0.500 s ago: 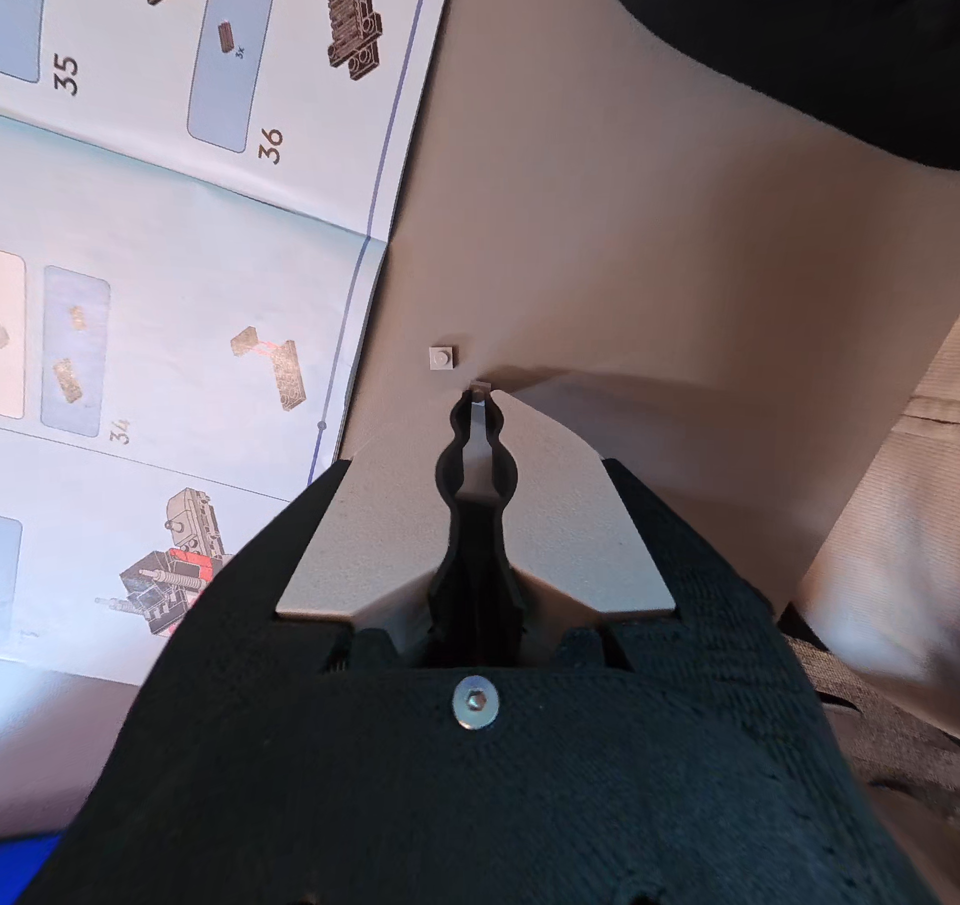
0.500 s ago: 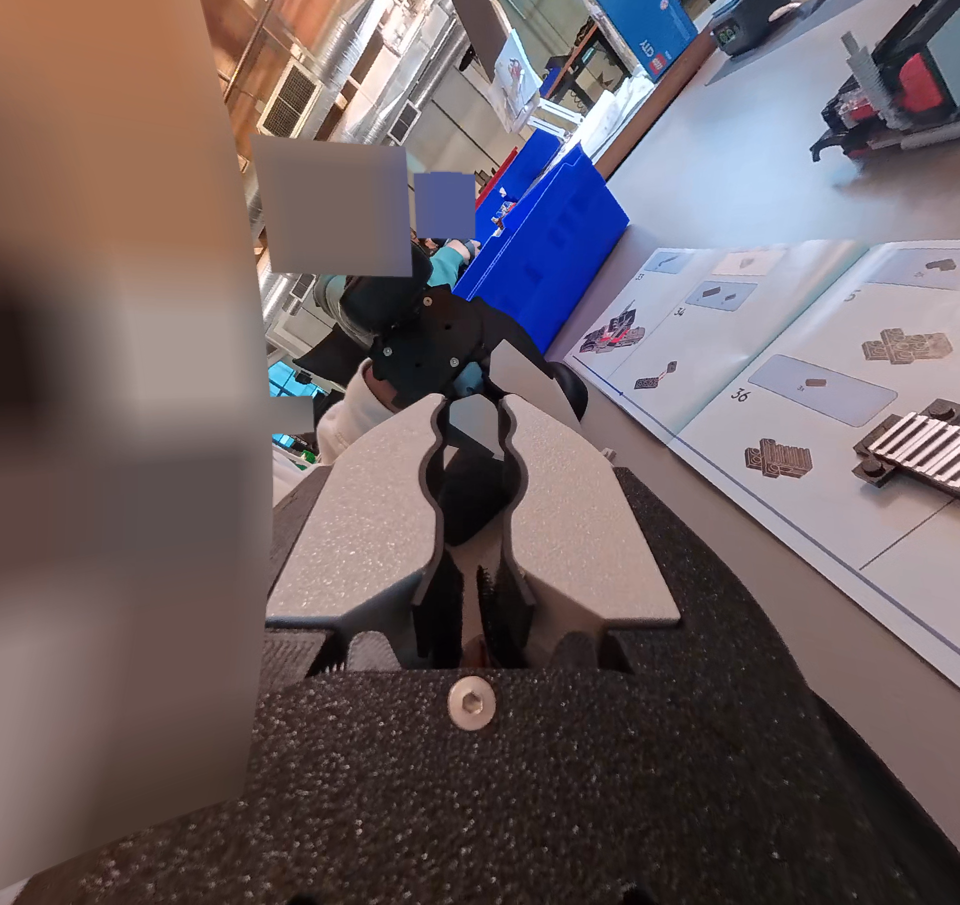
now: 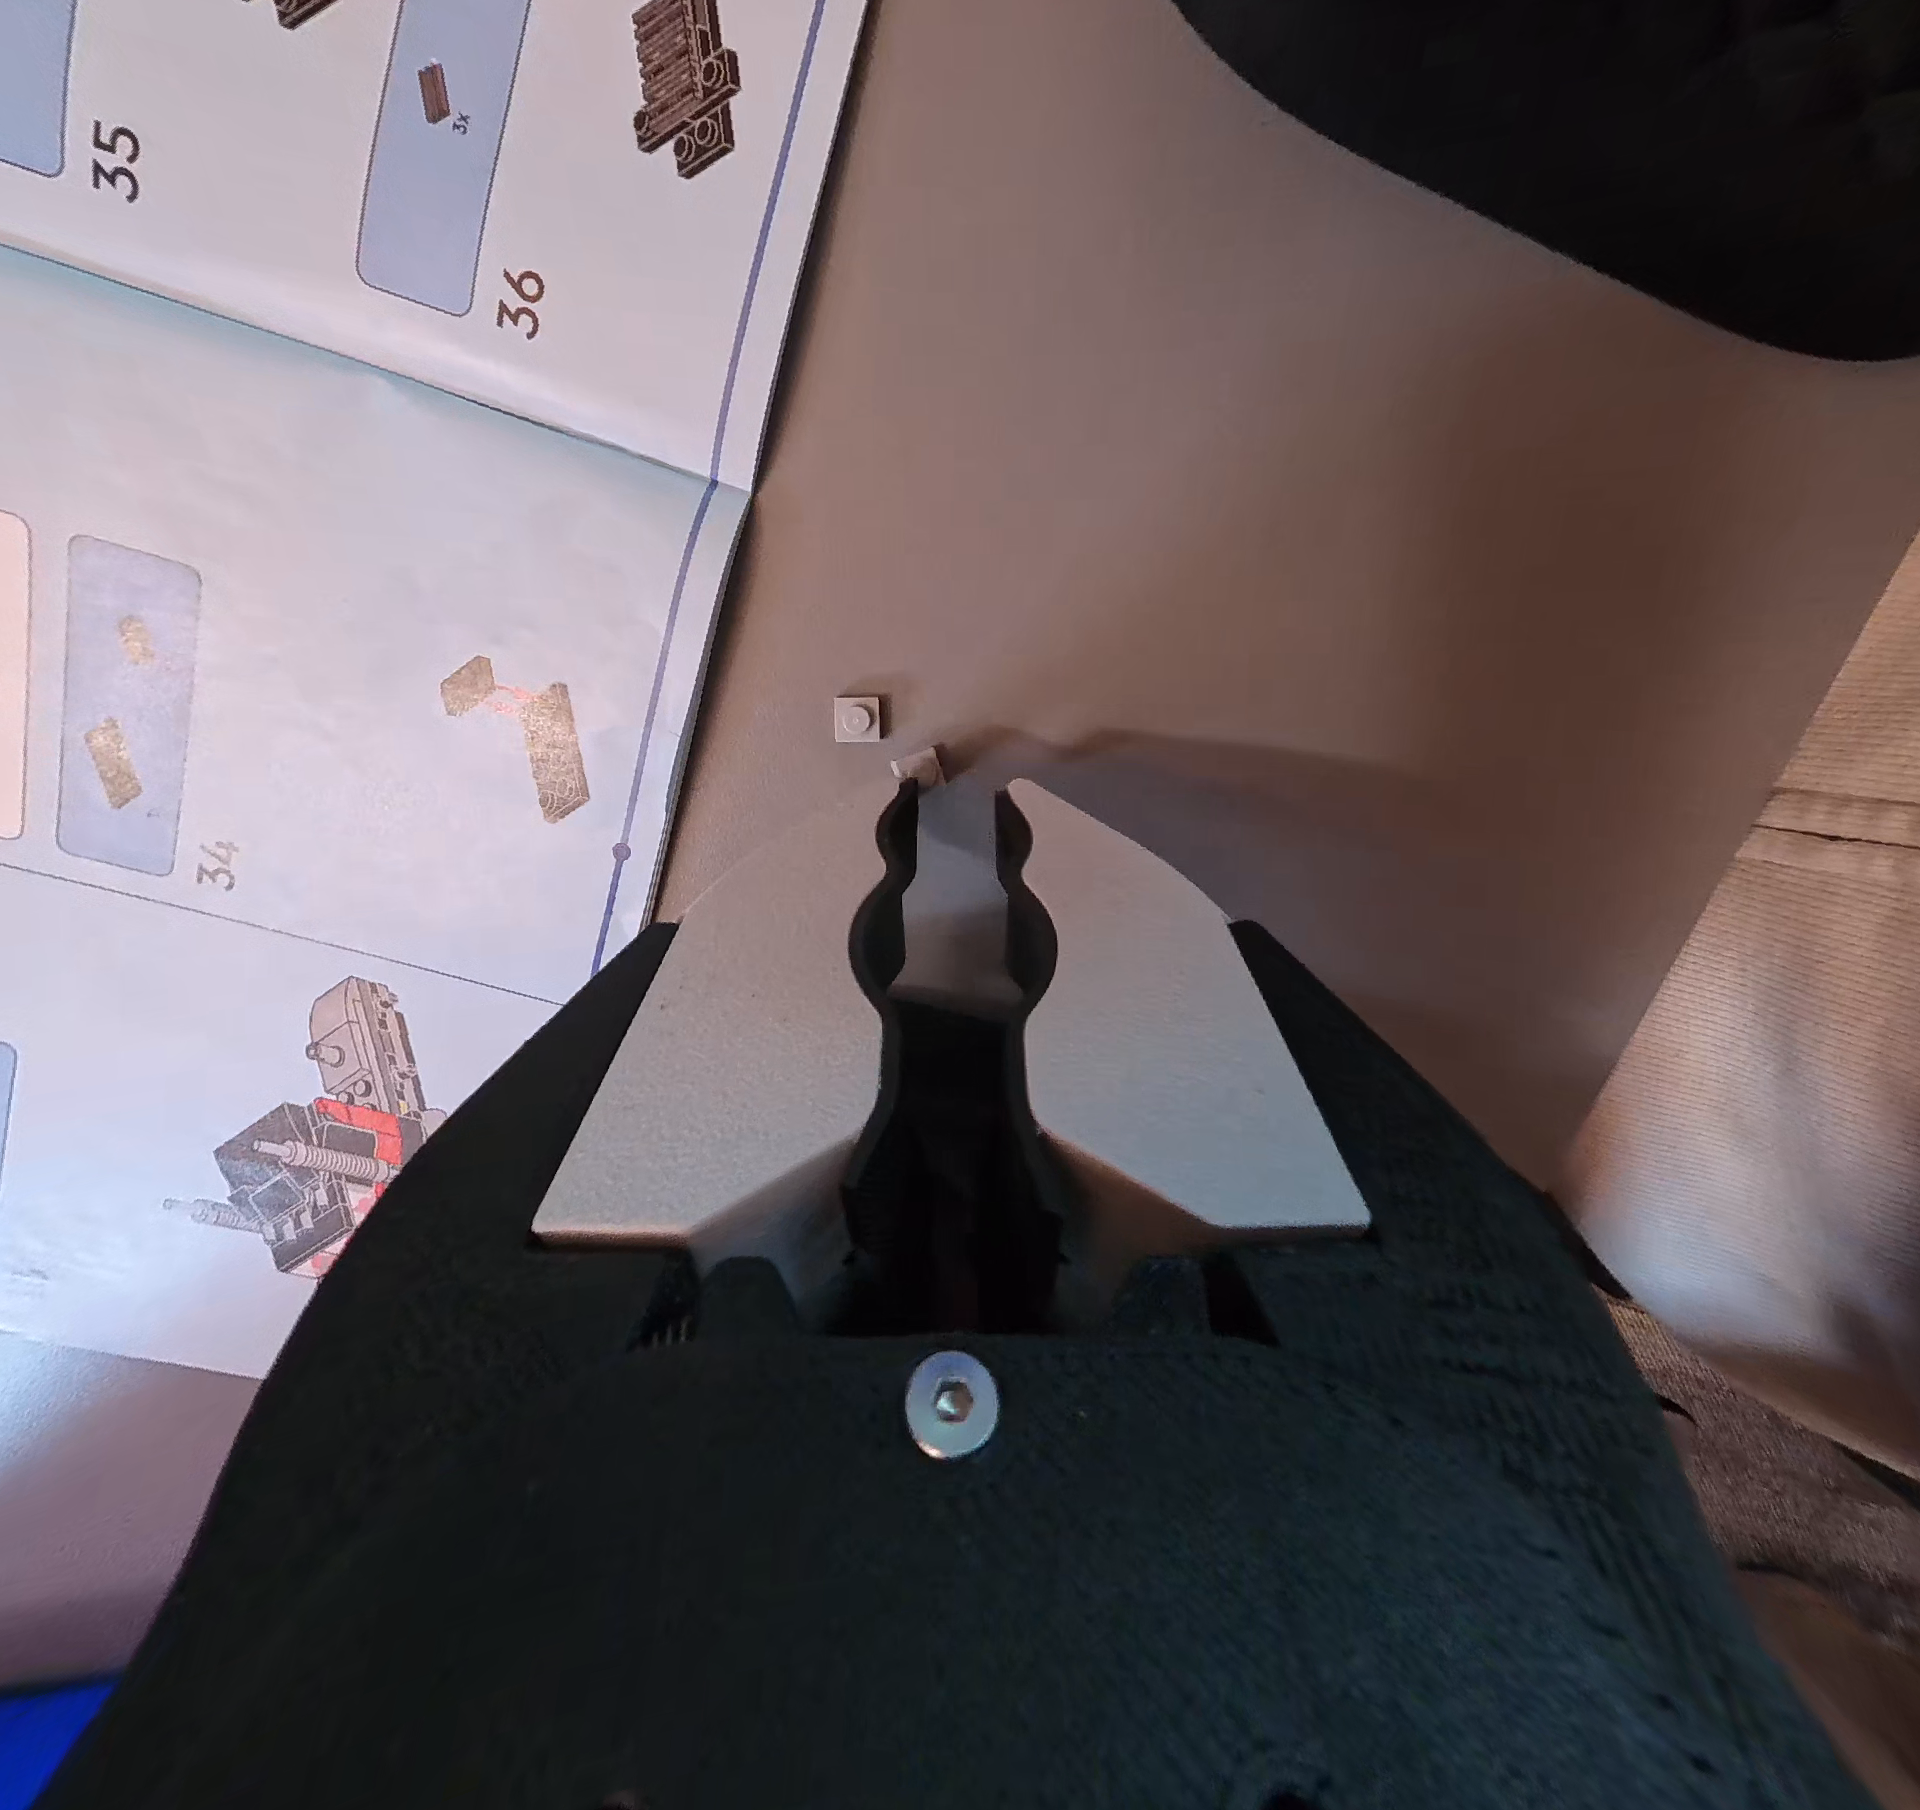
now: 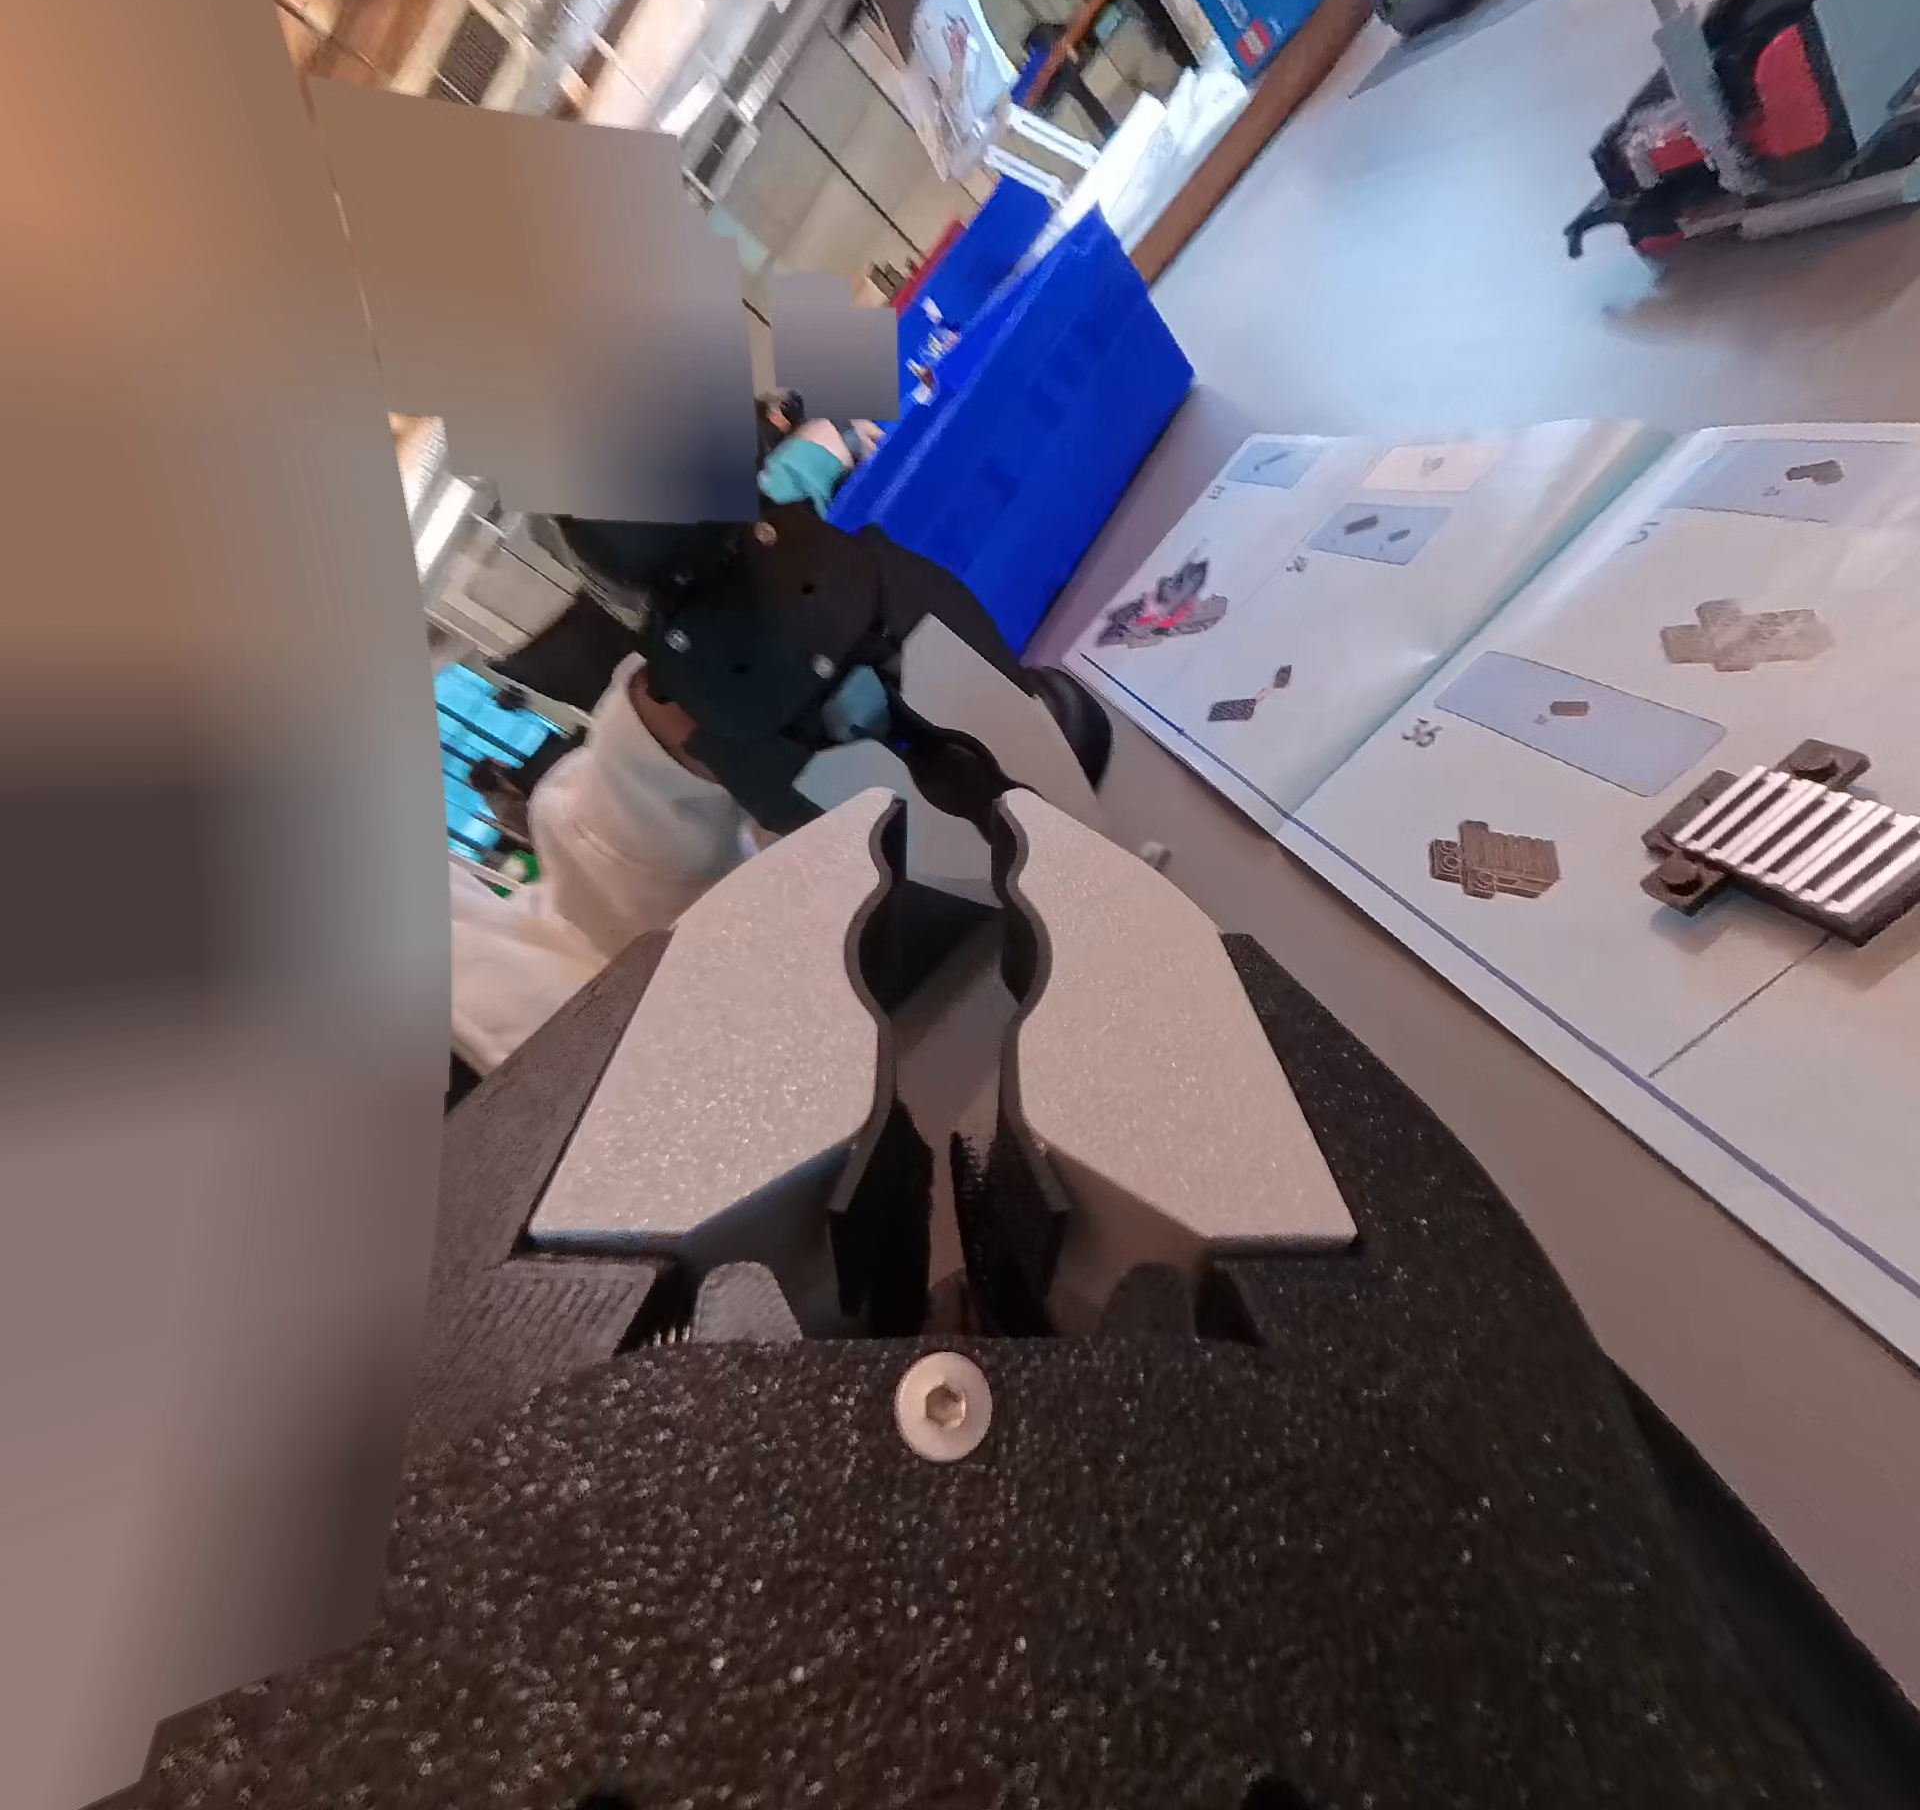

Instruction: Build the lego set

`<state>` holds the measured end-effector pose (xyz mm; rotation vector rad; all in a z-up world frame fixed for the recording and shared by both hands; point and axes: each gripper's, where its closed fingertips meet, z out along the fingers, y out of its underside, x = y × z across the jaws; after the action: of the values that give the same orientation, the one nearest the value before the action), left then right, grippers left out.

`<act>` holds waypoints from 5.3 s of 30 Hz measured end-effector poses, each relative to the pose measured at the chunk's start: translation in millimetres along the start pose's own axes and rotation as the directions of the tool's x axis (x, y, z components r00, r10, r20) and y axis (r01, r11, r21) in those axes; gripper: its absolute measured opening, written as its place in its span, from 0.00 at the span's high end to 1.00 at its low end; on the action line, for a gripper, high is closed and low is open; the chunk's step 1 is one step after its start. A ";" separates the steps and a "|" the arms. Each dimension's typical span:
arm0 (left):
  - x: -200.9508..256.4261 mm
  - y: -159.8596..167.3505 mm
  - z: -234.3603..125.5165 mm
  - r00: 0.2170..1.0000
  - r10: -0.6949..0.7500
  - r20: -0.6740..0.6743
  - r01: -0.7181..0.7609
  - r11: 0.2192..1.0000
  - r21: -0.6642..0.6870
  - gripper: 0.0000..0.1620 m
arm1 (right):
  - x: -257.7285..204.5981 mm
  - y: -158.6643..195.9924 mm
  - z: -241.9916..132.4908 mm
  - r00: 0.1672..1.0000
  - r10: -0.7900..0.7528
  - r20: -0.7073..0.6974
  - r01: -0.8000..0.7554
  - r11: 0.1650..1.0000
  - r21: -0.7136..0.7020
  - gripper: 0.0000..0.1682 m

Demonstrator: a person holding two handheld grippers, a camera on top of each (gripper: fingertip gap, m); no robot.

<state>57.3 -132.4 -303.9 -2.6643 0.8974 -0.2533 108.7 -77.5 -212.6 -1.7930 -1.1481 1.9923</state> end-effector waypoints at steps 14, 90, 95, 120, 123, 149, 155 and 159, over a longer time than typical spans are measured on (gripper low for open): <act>-5.1 7.3 -12.6 0.996 -0.085 -0.017 0.086 0.992 0.088 0.89 | 23.0 23.9 -0.4 0.944 -0.253 -0.211 0.207 0.954 -0.216 0.91; -3.0 -2.5 5.2 1.000 -0.022 0.014 0.021 0.999 0.050 0.95 | 11.4 34.7 -3.0 0.986 -0.104 -0.132 0.075 0.975 -0.208 0.79; -3.0 -1.0 5.3 1.000 -0.022 0.017 0.022 0.999 0.042 0.92 | 12.6 36.8 -2.0 0.986 -0.107 -0.130 0.076 0.972 -0.222 0.79; -30.2 -59.1 -69.5 0.961 -0.277 0.020 0.182 0.684 0.706 0.88 | 81.4 -3.7 -57.6 0.546 -0.515 -0.661 0.343 0.857 -0.384 0.43; -24.0 -58.0 -66.7 0.972 -0.232 0.031 0.147 0.708 0.691 1.00 | 68.6 -3.9 -56.0 0.597 -0.504 -0.625 0.373 0.863 -0.340 0.74; -16.2 -48.4 -44.4 0.983 -0.170 0.065 0.099 0.801 0.590 1.00 | 66.8 13.4 -74.9 0.664 -0.412 -0.624 0.286 0.911 -0.297 0.99; -16.0 -48.6 -43.5 0.984 -0.163 0.077 0.089 0.810 0.580 0.99 | 66.5 18.4 -63.3 0.691 -0.410 -0.595 0.278 0.911 -0.305 0.92; -18.7 -49.1 -48.0 0.978 -0.191 0.084 0.108 0.810 0.576 0.89 | 65.5 20.8 -51.5 0.701 -0.430 -0.569 0.294 0.901 -0.320 0.86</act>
<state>57.2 -95.5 -243.0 -2.1528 0.4638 -0.3114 147.8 -29.8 -272.4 -1.9067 -1.3549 0.9447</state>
